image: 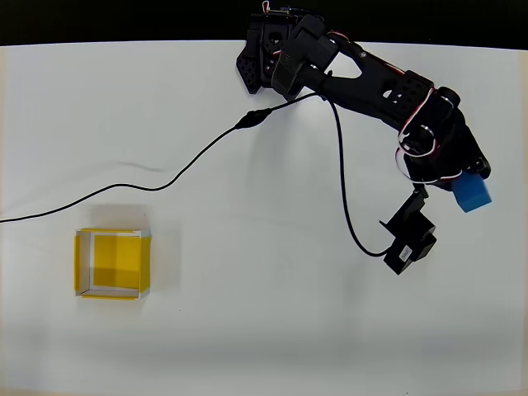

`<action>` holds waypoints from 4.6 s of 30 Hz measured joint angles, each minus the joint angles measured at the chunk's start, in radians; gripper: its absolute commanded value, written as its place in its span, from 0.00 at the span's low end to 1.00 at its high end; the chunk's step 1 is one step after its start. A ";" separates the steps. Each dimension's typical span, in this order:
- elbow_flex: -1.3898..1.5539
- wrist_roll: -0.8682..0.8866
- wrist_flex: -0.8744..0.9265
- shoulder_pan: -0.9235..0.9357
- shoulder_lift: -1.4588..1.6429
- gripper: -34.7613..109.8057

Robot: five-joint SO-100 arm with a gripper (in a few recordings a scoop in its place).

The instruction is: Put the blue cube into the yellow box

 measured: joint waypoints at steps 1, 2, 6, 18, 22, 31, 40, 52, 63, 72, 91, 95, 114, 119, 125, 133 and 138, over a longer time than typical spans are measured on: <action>0.017 -0.017 -0.006 0.040 0.023 0.35; 0.031 -0.035 -0.014 0.081 0.043 0.35; 0.114 -0.120 -0.057 0.250 0.120 0.35; 0.385 -0.313 -0.313 0.761 0.252 0.35; 0.468 -0.360 -0.393 0.919 0.288 0.35; 0.560 -0.448 -0.552 1.213 0.290 0.35; 0.558 -0.520 -0.758 1.471 0.156 0.35; 0.347 -0.526 -0.816 1.566 -0.173 0.35; 0.209 -0.554 -0.881 1.595 -0.390 0.35; 0.156 -0.561 -0.919 1.621 -0.541 0.35; 0.114 -0.505 -0.923 1.620 -0.612 0.47; 0.114 -0.511 -0.923 1.612 -0.611 0.47; 0.650 -0.615 -1.028 1.407 0.118 0.32; 0.953 -0.661 -1.028 1.316 0.399 0.28; 1.316 -0.696 -1.022 1.218 0.739 0.25; 1.669 -0.718 -0.830 1.078 1.157 0.24; 1.798 -0.710 -0.618 0.985 1.381 0.24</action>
